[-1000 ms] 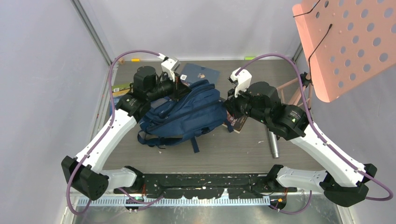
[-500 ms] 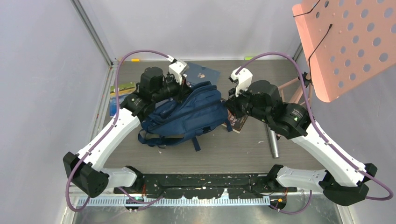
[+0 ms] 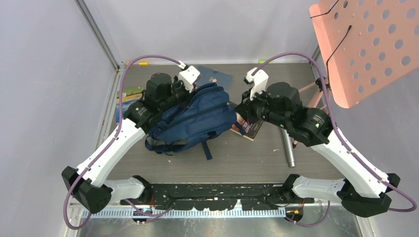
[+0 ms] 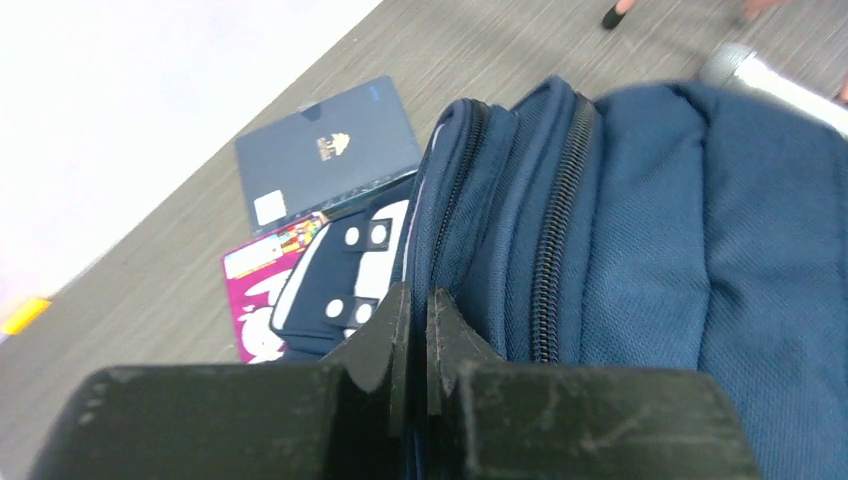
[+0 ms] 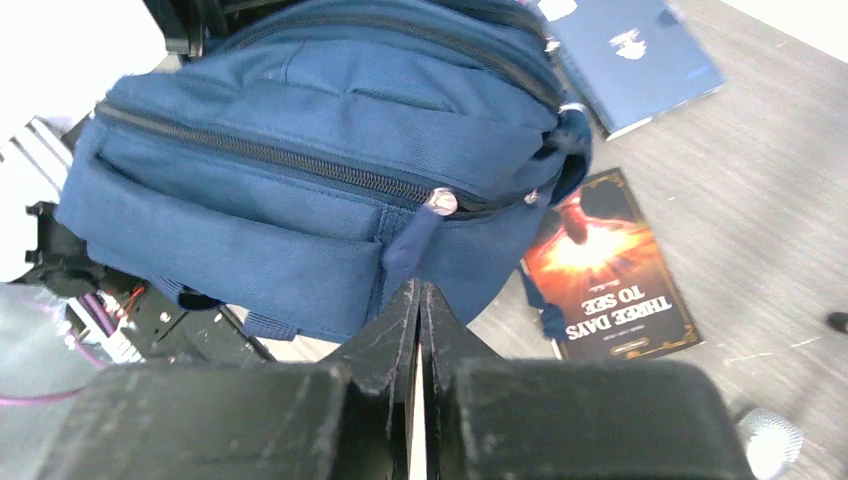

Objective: Pack the student bag
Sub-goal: Unzip the student bag at the center of the board.

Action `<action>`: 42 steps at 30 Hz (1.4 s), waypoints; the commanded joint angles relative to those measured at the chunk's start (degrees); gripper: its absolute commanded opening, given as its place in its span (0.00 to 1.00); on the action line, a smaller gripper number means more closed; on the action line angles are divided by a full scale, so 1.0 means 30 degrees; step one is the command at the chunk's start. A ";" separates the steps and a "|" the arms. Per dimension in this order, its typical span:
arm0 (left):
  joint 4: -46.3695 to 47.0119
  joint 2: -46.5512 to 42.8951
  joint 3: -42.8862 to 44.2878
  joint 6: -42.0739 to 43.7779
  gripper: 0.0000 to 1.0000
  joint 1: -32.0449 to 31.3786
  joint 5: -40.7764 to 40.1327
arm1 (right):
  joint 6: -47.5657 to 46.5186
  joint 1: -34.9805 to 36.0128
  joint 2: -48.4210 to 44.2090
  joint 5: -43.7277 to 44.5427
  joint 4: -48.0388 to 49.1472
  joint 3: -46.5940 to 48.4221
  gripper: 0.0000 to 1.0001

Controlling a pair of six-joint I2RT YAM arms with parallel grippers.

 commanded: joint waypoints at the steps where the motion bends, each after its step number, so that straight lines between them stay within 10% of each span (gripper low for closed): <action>1: -0.0014 -0.1349 -0.1717 0.4152 0.00 0.0596 -0.2658 | -0.0536 0.0185 -0.1267 0.2351 0.0408 0.2177 0.00; 13: 0.1307 -0.2188 -0.2618 -0.0240 0.00 0.0596 0.2564 | 0.0771 0.0185 -0.1560 0.1049 0.2051 -0.0932 0.03; 18: 0.1446 -0.2054 -0.2329 -0.0859 0.00 0.0596 0.3357 | 0.1266 0.0171 -0.2295 -0.3225 0.6706 -0.6043 0.51; 22: 0.1273 -0.2202 -0.2345 -0.0439 0.00 0.0596 0.3735 | 0.1459 -0.0816 -0.2523 -0.6347 0.9147 -0.8581 0.69; 30: 0.0865 -0.2144 -0.2246 -0.0299 0.00 0.0596 0.3936 | 0.3892 -0.5707 -0.1718 -1.3410 1.3296 -1.1471 0.74; 42: 0.0361 -0.1596 -0.1616 -0.0308 0.00 0.0604 0.3191 | 0.3455 -0.6387 -0.2390 -1.2731 1.2082 -1.2900 0.69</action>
